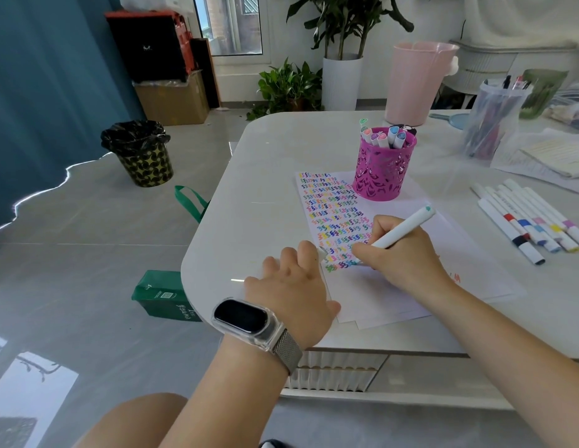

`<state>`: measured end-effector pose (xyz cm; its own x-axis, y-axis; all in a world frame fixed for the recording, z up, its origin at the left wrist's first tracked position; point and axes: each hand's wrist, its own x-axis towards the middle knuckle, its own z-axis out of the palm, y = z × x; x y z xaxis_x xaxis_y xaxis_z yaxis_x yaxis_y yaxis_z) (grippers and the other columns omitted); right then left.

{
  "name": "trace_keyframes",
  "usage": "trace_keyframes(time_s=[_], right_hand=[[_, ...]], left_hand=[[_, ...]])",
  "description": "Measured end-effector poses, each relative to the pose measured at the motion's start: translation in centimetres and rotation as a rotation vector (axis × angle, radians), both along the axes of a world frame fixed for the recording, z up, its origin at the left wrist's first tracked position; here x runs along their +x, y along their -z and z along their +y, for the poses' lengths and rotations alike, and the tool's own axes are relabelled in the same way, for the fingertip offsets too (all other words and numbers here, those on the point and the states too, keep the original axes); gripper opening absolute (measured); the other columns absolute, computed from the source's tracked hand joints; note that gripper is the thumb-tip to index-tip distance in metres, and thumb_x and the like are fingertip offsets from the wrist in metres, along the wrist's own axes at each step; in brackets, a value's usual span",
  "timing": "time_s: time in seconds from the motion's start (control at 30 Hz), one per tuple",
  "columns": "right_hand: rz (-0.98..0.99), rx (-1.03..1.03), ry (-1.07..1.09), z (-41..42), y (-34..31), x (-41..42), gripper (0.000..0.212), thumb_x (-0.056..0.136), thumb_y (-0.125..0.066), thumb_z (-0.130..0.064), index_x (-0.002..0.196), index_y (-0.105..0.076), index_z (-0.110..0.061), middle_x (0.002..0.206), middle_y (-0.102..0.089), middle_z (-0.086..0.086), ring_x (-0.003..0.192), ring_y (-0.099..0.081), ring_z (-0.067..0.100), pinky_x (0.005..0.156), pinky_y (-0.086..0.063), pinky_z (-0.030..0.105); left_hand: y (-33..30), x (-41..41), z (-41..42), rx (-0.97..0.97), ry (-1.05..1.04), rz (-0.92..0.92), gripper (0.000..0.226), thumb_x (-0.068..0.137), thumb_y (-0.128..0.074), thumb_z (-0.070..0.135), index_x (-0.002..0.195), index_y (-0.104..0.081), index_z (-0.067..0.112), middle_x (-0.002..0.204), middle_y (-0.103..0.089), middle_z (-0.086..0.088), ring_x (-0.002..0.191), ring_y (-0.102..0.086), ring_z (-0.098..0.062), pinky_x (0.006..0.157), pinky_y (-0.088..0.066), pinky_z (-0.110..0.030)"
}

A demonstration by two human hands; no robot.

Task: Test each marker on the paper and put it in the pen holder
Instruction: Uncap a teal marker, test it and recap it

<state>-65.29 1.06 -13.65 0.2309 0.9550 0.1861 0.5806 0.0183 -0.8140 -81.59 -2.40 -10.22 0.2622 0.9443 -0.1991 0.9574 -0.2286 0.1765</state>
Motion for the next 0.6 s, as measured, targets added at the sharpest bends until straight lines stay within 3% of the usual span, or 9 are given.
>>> trace_keyframes(time_s=[0.1, 0.17, 0.27, 0.37, 0.47, 0.6], right_hand=[[0.061, -0.044, -0.046, 0.3, -0.2, 0.2, 0.039, 0.072, -0.074, -0.009, 0.057, -0.039, -0.014, 0.052, -0.044, 0.000, 0.046, -0.046, 0.011, 0.039, -0.029, 0.012], [0.216, -0.063, -0.037, 0.4, -0.4, 0.2, 0.040, 0.075, -0.076, -0.012, 0.057, -0.041, -0.015, 0.046, -0.047, -0.001, 0.037, -0.044, 0.007, 0.036, -0.031, 0.015], [0.577, 0.000, 0.096, 0.2, -1.4, 0.6, 0.042, 0.079, -0.076, -0.020, 0.056, -0.040, -0.015, 0.035, -0.037, -0.005, 0.030, -0.028, 0.009, 0.034, -0.021, 0.015], [0.794, 0.031, 0.174, -0.4, -3.4, 1.4, 0.042, 0.085, -0.069, -0.027, 0.056, -0.041, -0.014, 0.035, -0.024, -0.006, 0.031, -0.016, 0.010, 0.037, -0.013, 0.014], [0.792, 0.021, 0.140, -1.7, -5.1, 1.6, 0.040, 0.085, -0.069, -0.030, 0.057, -0.044, -0.015, 0.038, -0.033, -0.004, 0.033, -0.024, 0.010, 0.034, -0.021, 0.014], [0.777, 0.011, 0.043, -3.6, -6.3, 0.9, 0.032, 0.090, -0.062, -0.030, 0.064, -0.059, -0.011, 0.046, -0.055, 0.002, 0.037, -0.046, 0.012, 0.033, -0.034, 0.014]], left_hand=[[0.0, -0.2, -0.1, 0.005, 0.013, -0.024, 0.058, 0.090, -0.049, 0.043, 0.131, -0.021, 0.014, 0.131, -0.032, -0.002, 0.122, -0.035, -0.026, 0.091, -0.039, -0.042], [-0.1, -0.2, 0.0, 0.000, 0.017, -0.024, 0.055, 0.092, -0.047, 0.043, 0.131, -0.021, 0.014, 0.132, -0.033, -0.003, 0.121, -0.036, -0.027, 0.093, -0.040, -0.043], [-0.4, -0.1, 0.1, 0.027, -0.020, -0.019, 0.047, 0.095, -0.038, 0.047, 0.126, -0.023, 0.015, 0.130, -0.040, -0.001, 0.117, -0.043, -0.026, 0.091, -0.043, -0.041], [-0.7, -0.2, 0.2, 0.127, -0.005, 0.030, 0.036, 0.098, -0.027, 0.043, 0.121, -0.032, 0.016, 0.123, -0.044, -0.004, 0.116, -0.038, -0.026, 0.094, -0.039, -0.040], [-1.1, -0.2, 0.6, 0.186, 0.027, 0.004, 0.029, 0.100, -0.023, 0.038, 0.114, -0.040, 0.018, 0.113, -0.045, -0.003, 0.112, -0.036, -0.025, 0.092, -0.039, -0.039], [-1.5, 0.1, 0.8, 0.206, 0.028, -0.241, 0.018, 0.099, -0.031, 0.039, 0.091, -0.039, 0.024, 0.086, -0.045, 0.003, 0.099, -0.039, -0.024, 0.084, -0.043, -0.040]])
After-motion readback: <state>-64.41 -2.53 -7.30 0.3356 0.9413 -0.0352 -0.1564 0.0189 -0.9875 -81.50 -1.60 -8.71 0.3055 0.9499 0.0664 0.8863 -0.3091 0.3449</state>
